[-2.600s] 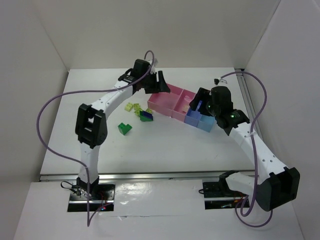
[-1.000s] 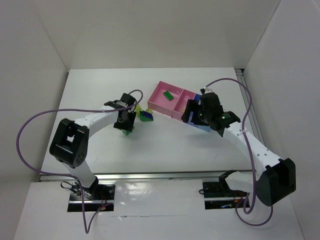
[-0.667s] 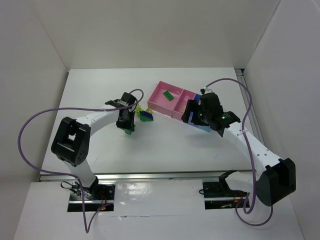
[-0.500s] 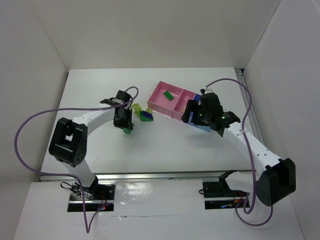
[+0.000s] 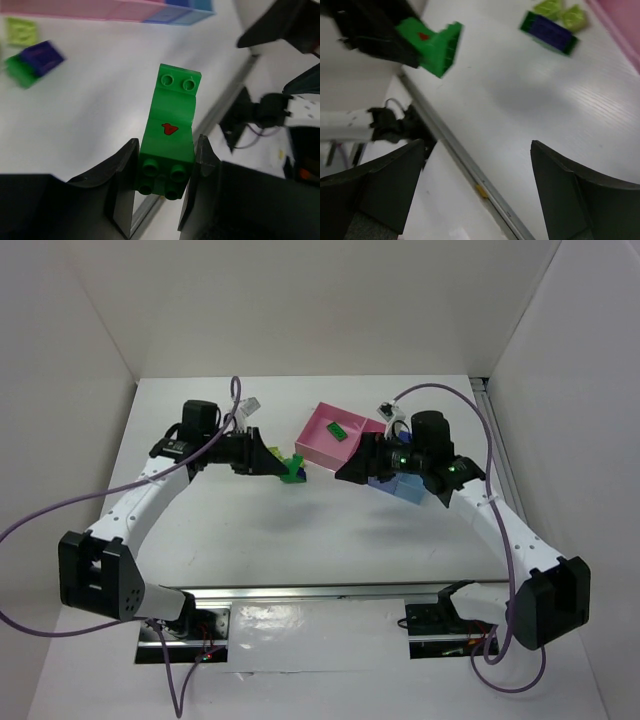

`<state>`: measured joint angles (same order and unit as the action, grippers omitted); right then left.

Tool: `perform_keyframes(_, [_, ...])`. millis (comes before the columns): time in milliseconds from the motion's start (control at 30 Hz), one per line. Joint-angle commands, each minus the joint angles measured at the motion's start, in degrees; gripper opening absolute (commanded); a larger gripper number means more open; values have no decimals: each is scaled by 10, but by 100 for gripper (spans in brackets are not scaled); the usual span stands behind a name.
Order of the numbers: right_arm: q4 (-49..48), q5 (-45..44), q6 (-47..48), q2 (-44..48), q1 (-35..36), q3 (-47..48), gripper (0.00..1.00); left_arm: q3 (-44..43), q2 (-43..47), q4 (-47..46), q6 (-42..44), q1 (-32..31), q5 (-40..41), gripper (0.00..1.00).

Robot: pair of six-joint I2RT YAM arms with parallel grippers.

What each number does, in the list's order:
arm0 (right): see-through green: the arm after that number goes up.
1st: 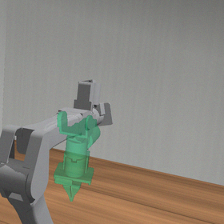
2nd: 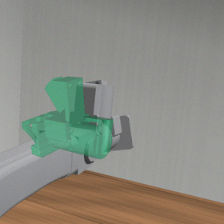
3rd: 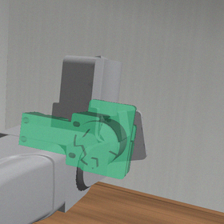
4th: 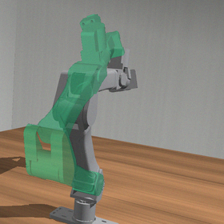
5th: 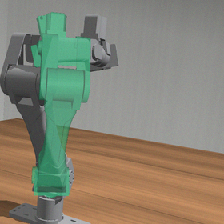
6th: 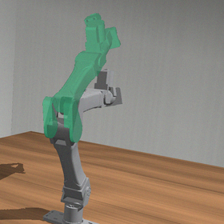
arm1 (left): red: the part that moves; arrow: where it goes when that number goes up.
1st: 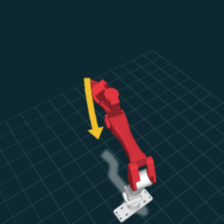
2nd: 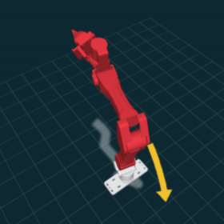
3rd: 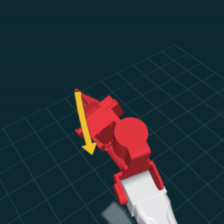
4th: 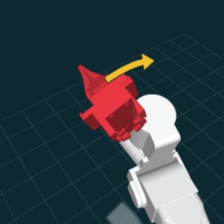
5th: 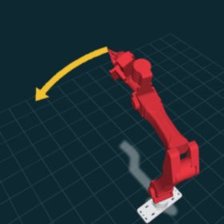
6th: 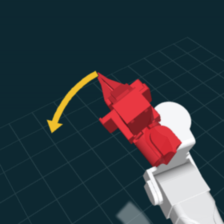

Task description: Sort the legos into containers by color

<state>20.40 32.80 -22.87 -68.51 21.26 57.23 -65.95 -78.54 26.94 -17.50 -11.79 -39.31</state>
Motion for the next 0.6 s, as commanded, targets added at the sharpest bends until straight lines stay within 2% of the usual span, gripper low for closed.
perform_keyframes(0, [-159, 219, -34, -11, -9, -6, 94, 22, -22, -122, -48, 1, -223, 0])
perform_keyframes(33, [-177, 237, -41, -11, -9, -6, 97, 22, -29, -136, -61, 1, -245, 0])
perform_keyframes(133, [-188, 251, -41, -25, -9, 1, 97, 35, -29, -192, -84, -5, -274, 0])
perform_keyframes(267, [-244, 314, -53, -55, -9, 7, 95, 35, -29, -226, -111, -5, -292, 0])
perform_keyframes(567, [-309, 305, -90, -128, 3, 49, 95, 40, -35, -249, -117, -10, -308, 0])
